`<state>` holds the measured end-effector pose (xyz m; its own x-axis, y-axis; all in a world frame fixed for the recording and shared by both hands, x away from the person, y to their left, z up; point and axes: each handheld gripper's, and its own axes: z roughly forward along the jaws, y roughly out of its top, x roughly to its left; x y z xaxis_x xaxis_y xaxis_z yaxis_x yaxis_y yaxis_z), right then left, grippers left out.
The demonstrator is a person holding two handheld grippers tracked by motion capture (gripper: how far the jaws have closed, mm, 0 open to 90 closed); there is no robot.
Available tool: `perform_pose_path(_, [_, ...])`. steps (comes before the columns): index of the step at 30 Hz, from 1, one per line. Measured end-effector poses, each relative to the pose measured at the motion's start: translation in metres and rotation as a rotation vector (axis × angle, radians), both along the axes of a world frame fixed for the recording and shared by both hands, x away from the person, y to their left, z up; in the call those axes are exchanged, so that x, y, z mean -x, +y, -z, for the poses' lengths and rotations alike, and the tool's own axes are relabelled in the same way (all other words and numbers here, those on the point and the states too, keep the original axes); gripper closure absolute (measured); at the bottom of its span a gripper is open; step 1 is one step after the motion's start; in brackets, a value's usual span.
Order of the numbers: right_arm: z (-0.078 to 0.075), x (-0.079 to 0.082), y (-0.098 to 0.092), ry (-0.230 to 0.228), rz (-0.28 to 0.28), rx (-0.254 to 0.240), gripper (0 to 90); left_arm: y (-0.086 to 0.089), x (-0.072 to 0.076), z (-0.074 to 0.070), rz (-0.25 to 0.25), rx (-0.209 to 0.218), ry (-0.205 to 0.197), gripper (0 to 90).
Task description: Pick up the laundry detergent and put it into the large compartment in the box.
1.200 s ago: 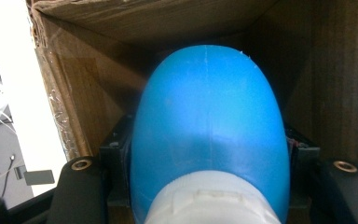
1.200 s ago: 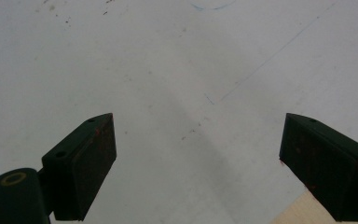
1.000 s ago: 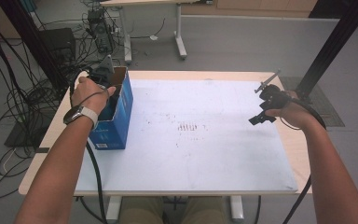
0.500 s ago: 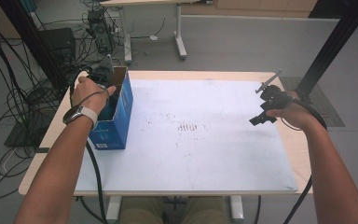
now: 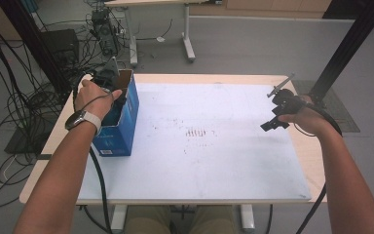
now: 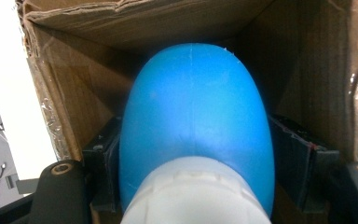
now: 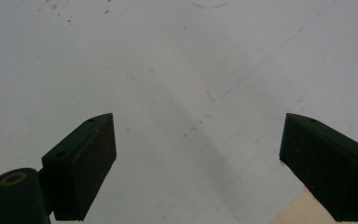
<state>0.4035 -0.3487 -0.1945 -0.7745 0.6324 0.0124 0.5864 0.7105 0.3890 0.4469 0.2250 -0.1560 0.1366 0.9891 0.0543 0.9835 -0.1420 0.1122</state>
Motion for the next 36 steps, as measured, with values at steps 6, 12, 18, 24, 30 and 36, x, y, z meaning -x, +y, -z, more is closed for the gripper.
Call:
perform_pose_path(6, [0.0,0.0,0.001,0.0,-0.002,0.001,10.7,0.004,0.002,-0.003,0.002,0.015,-0.006,28.0])
perform_pose_path(12, [-0.001,0.001,0.0,-0.003,0.0,-0.004,10.7,0.006,0.005,-0.007,0.007,0.023,-0.014,28.0])
perform_pose_path(18, [0.0,0.001,0.001,-0.002,-0.004,-0.007,10.7,0.008,0.008,-0.01,0.014,0.031,-0.023,28.0])
perform_pose_path(24, [-0.003,0.002,0.003,-0.009,-0.007,-0.006,10.7,0.007,0.014,-0.024,0.013,0.03,-0.058,20.7])
perform_pose_path(30, [-0.003,0.003,0.006,-0.011,-0.017,-0.005,10.7,0.005,0.019,-0.034,0.036,0.037,-0.073,18.5])
perform_pose_path(36, [-0.005,0.005,0.006,-0.016,-0.018,-0.005,10.7,0.001,0.023,-0.045,0.073,0.042,-0.094,17.4])
